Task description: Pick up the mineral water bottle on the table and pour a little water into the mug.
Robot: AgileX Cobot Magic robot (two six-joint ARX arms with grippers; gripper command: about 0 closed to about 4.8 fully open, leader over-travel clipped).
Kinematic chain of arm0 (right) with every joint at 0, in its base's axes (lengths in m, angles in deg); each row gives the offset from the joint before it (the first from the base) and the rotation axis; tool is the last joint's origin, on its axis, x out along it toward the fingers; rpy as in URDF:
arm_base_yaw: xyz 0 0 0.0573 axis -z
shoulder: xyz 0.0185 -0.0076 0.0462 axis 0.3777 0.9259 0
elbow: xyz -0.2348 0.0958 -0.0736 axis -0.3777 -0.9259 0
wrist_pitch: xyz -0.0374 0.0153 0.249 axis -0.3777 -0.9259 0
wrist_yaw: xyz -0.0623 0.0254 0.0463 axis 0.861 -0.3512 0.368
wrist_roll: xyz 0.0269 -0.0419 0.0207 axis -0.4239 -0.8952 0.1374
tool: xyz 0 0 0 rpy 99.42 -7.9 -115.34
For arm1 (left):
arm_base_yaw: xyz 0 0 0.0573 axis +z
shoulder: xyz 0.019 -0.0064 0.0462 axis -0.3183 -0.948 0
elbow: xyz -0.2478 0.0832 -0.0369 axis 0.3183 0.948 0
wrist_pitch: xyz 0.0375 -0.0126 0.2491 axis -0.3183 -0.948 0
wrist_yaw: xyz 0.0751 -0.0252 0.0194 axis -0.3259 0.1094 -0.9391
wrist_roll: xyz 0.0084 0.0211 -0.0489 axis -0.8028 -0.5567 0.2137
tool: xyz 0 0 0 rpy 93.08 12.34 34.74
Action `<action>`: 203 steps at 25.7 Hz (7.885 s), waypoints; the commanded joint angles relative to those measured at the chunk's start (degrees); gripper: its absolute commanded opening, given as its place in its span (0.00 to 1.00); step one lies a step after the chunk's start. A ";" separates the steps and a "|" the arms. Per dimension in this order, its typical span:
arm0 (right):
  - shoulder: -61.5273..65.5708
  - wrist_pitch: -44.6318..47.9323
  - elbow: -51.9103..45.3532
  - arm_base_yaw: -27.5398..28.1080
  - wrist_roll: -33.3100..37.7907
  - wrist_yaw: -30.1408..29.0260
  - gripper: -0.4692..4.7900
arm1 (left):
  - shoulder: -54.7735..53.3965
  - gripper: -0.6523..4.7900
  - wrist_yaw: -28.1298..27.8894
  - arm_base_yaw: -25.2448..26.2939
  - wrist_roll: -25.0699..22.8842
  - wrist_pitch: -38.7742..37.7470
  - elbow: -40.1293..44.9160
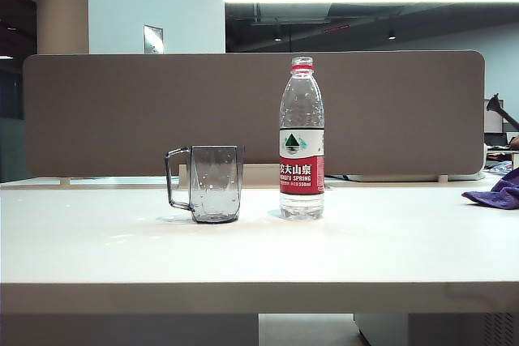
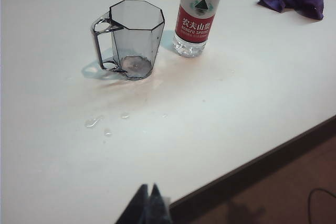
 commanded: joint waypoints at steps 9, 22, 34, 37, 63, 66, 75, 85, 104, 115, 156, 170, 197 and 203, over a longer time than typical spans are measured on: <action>0.00 0.85 -0.44 -0.04 -2.05 -0.02 0.08 | 0.02 0.11 -0.11 -0.04 -0.44 0.39 -0.15; -0.07 33.29 0.31 -0.28 10.78 -18.97 0.08 | 0.02 0.11 -0.11 -0.04 -0.42 0.39 -0.15; 4.98 25.03 38.29 -0.26 21.77 -19.50 0.10 | 0.04 0.11 -0.11 -0.04 -0.44 0.42 -0.15; 8.50 24.35 44.06 -0.28 21.88 -19.45 0.11 | 0.04 0.11 -0.11 -0.04 -0.44 0.42 -0.15; 46.49 -6.60 50.25 -3.85 -3.85 -19.39 0.31 | 0.04 0.11 -0.11 -0.04 -0.44 0.42 -0.15; 46.53 3.23 41.46 -4.94 -0.66 -19.32 0.31 | 0.04 0.11 -0.09 -0.04 -0.44 0.42 -0.15; 50.93 38.40 19.93 -7.65 3.54 -17.92 0.39 | 0.04 0.11 -0.11 -0.04 -0.44 0.42 -0.15; 81.00 72.50 18.84 -14.91 3.52 -17.62 0.69 | 0.04 0.11 -0.07 -0.04 -0.44 0.39 -0.15; 104.80 82.84 34.27 -18.27 3.56 -18.03 0.92 | 0.07 0.11 -0.11 -0.04 -0.46 0.42 -0.15; 113.46 82.60 42.84 -20.70 3.54 -17.35 0.93 | 0.07 0.11 -0.09 -0.04 -0.46 0.42 -0.15; 121.55 70.23 56.81 -22.43 6.49 -11.72 0.76 | 0.04 0.11 -0.09 -0.04 -0.46 0.39 -0.15; 120.52 69.22 56.89 -22.51 1.44 -8.90 0.64 | 0.07 0.11 -0.11 -0.04 -0.46 0.39 -0.15; 110.33 20.50 75.47 -25.75 -41.00 6.47 0.57 | 0.07 0.11 -0.07 -0.04 -0.61 0.42 -0.15; 110.33 19.91 76.08 -26.10 -56.15 15.72 0.57 | 0.07 0.11 -0.09 -0.04 -0.61 0.42 -0.15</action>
